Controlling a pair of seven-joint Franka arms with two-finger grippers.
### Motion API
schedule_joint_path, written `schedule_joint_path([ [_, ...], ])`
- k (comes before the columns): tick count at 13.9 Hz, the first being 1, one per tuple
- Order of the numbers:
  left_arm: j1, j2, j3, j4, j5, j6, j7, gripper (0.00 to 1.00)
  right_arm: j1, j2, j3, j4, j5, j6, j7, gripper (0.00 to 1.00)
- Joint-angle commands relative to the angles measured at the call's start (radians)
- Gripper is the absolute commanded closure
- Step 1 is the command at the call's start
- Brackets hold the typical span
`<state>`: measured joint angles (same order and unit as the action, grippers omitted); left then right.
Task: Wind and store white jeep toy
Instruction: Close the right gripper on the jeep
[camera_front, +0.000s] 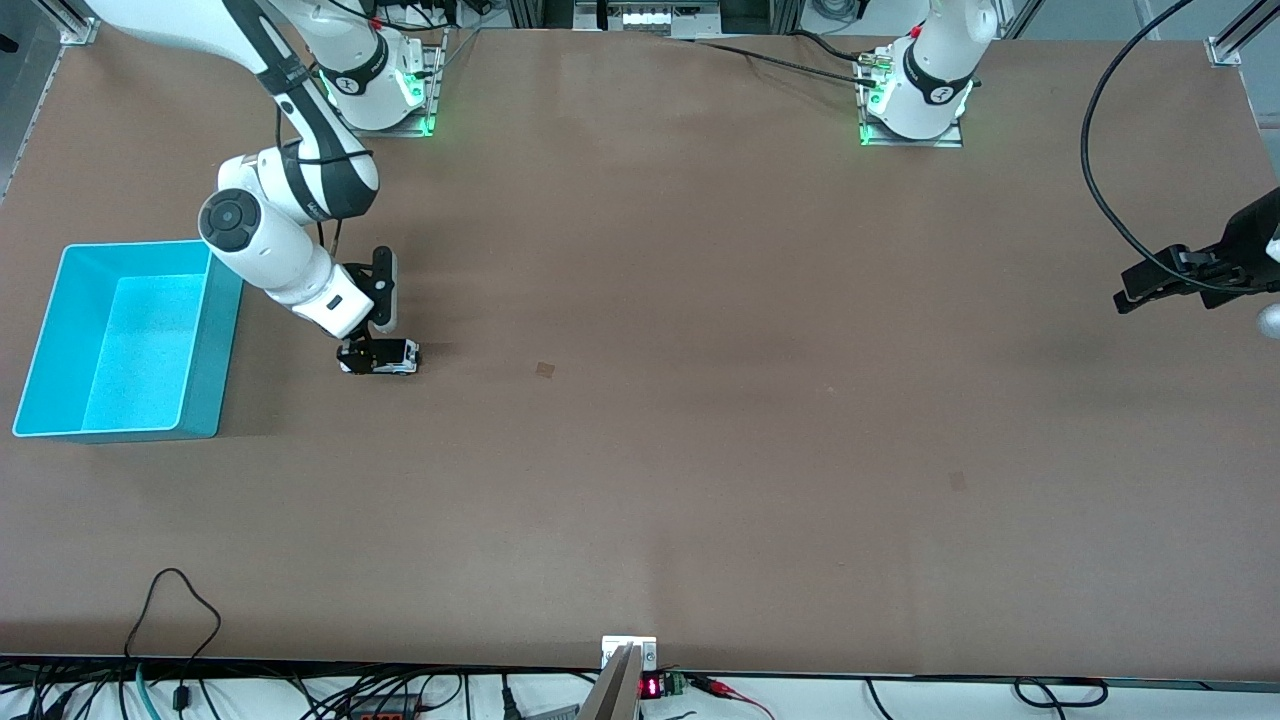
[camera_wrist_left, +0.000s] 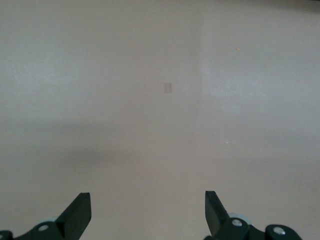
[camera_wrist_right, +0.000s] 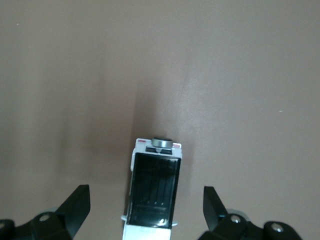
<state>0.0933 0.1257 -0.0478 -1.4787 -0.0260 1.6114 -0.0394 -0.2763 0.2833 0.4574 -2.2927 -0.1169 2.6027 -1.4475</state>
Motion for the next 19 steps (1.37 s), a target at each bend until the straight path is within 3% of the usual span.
schedule_joint_path([
  [1, 0.003, -0.001, -0.004, 0.020, -0.026, -0.033, 0.001, 0.00, -0.008, 0.048, 0.004, 0.036, -0.015, 0.011, -0.008, 0.00],
  [5, 0.005, -0.003, -0.021, 0.014, -0.009, -0.021, -0.005, 0.00, -0.011, 0.069, -0.023, 0.038, -0.075, 0.011, -0.004, 0.00],
  [17, 0.006, -0.006, -0.023, 0.004, -0.006, -0.007, 0.007, 0.00, -0.009, 0.135, -0.037, 0.038, -0.076, 0.080, 0.006, 0.00],
  [18, 0.008, -0.006, -0.023, 0.003, -0.008, -0.007, 0.007, 0.00, -0.009, 0.138, -0.037, 0.036, -0.078, 0.092, 0.006, 0.04],
  [19, 0.011, -0.006, -0.023, 0.004, -0.008, -0.007, 0.007, 0.00, -0.009, 0.142, -0.037, 0.036, -0.081, 0.103, 0.004, 0.19],
])
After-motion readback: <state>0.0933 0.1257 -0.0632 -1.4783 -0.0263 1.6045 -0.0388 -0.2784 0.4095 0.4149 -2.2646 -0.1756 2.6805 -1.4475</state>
